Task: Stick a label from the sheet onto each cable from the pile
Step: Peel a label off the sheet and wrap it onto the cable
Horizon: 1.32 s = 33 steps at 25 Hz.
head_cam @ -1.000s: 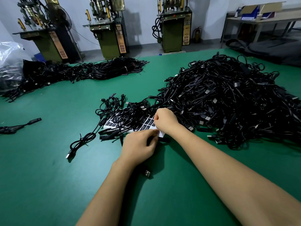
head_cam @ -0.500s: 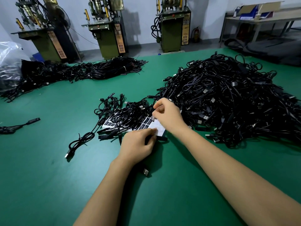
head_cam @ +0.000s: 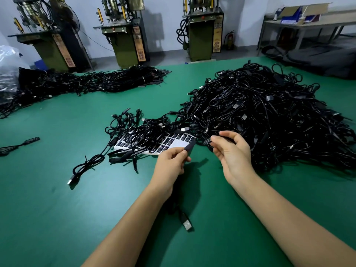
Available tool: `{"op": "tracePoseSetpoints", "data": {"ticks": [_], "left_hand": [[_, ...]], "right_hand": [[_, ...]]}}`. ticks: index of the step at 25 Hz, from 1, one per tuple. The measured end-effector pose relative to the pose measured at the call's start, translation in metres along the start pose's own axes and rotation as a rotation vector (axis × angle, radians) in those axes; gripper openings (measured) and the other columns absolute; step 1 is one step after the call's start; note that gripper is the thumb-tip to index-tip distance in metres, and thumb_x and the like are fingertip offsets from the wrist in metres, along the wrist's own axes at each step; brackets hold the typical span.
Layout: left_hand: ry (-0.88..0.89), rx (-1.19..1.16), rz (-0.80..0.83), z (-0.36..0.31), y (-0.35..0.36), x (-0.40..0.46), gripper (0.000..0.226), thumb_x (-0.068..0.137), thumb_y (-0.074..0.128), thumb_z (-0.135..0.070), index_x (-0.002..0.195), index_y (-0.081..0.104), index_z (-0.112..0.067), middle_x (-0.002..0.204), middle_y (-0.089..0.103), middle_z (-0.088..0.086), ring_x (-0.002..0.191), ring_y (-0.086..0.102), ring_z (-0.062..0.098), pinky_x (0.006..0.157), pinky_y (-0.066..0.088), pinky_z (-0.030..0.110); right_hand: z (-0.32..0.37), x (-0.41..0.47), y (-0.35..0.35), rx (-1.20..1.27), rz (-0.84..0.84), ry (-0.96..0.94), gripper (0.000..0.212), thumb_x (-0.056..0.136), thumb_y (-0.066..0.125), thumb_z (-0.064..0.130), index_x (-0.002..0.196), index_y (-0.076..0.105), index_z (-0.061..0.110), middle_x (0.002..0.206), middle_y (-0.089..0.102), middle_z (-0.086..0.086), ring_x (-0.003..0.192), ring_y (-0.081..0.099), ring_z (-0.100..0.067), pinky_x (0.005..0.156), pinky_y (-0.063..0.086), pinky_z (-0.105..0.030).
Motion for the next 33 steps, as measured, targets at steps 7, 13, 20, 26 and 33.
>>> {"op": "tracePoseSetpoints", "data": {"ticks": [7,13,20,26,33], "left_hand": [[-0.081,0.010,0.047,0.001,0.004,0.004,0.017,0.093,0.057,-0.009,0.083,0.070,-0.014,0.064,0.067,-0.006,0.046,0.037,0.003,0.041,0.031,0.012],[-0.112,-0.019,0.083,0.000,0.003,0.006,0.013,0.093,0.058,-0.008,0.087,0.069,-0.010,0.065,0.068,-0.005,0.041,0.036,0.001,0.039,0.029,0.011],[-0.159,-0.102,0.121,0.003,-0.001,0.010,0.012,0.093,0.053,-0.003,0.091,0.064,-0.005,0.071,0.071,0.001,0.042,0.036,0.002,0.035,0.026,0.011],[-0.161,-0.089,0.129,0.004,-0.001,0.010,0.012,0.093,0.053,-0.001,0.098,0.064,0.000,0.074,0.071,0.003,0.041,0.035,0.002,0.035,0.027,0.011],[-0.146,-0.055,0.134,0.005,0.000,0.011,0.012,0.093,0.054,-0.003,0.096,0.065,-0.003,0.074,0.070,0.002,0.042,0.035,0.002,0.036,0.028,0.011]], "right_hand": [[-0.016,-0.003,0.006,-0.128,0.071,-0.130,0.024,0.077,0.074,-0.002,0.089,0.061,0.014,0.074,0.071,0.002,0.071,0.066,-0.006,0.063,0.051,-0.017],[-0.017,-0.004,0.007,-0.196,0.090,-0.209,0.024,0.077,0.074,-0.001,0.087,0.060,0.015,0.079,0.071,-0.001,0.072,0.065,-0.002,0.068,0.051,-0.016],[-0.017,-0.009,0.010,-0.259,0.109,-0.271,0.022,0.077,0.075,-0.002,0.088,0.060,0.010,0.080,0.070,-0.002,0.071,0.065,-0.001,0.066,0.048,-0.011],[-0.018,-0.008,0.010,-0.280,0.133,-0.281,0.021,0.077,0.075,-0.002,0.085,0.060,0.010,0.080,0.071,-0.004,0.072,0.066,-0.002,0.067,0.049,-0.013],[-0.019,-0.006,0.008,-0.286,0.119,-0.283,0.020,0.077,0.075,-0.001,0.087,0.061,0.008,0.081,0.070,-0.002,0.071,0.065,0.000,0.066,0.048,-0.011]]}}
Point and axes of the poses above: each hand's wrist, its own x-axis towards the middle knuckle, its own y-axis out of the palm, z = x × y, the point moved 3 cm from there along x, towards the middle knuckle
